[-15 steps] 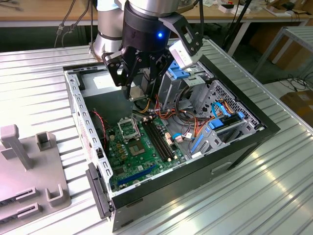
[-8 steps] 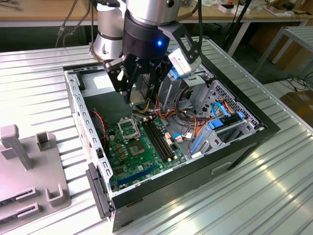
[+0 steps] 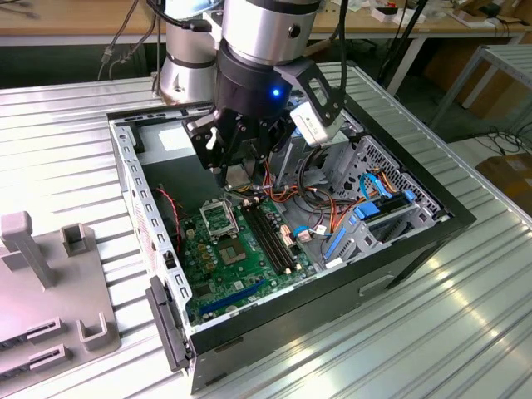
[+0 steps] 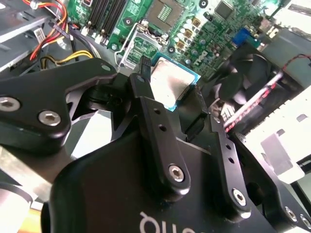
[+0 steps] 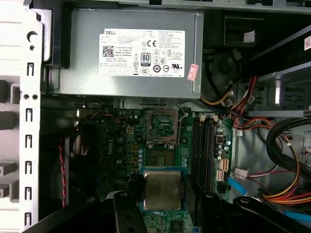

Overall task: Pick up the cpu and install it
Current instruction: 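Place the cpu into insertion slot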

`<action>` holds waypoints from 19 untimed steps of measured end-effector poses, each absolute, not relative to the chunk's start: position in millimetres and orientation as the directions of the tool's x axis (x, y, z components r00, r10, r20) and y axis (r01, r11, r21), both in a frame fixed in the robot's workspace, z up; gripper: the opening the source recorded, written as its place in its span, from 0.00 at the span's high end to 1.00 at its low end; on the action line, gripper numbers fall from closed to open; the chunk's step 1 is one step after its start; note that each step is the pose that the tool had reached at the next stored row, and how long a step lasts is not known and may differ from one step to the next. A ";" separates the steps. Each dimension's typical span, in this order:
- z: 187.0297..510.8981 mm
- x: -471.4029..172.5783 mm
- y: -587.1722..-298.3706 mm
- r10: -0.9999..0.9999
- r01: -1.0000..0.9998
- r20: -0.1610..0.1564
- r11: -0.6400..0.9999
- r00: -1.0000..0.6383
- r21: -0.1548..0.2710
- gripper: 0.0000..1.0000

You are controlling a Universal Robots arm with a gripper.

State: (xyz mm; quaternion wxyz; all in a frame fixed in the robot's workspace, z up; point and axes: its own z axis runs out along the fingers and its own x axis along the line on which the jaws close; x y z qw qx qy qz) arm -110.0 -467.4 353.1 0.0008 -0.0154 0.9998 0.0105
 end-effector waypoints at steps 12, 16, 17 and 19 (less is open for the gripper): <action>351.8 -108.2 -467.4 -0.029 -0.029 -0.002 0.999 -1.000 0.021 0.53; 351.4 -107.0 -467.4 -0.029 -0.029 0.000 0.999 -1.000 0.021 0.53; 351.3 -105.9 -467.4 -0.029 -0.029 0.001 0.999 -1.000 0.021 0.53; 350.9 -102.5 -467.4 -0.029 -0.029 0.007 0.999 -1.000 0.021 0.53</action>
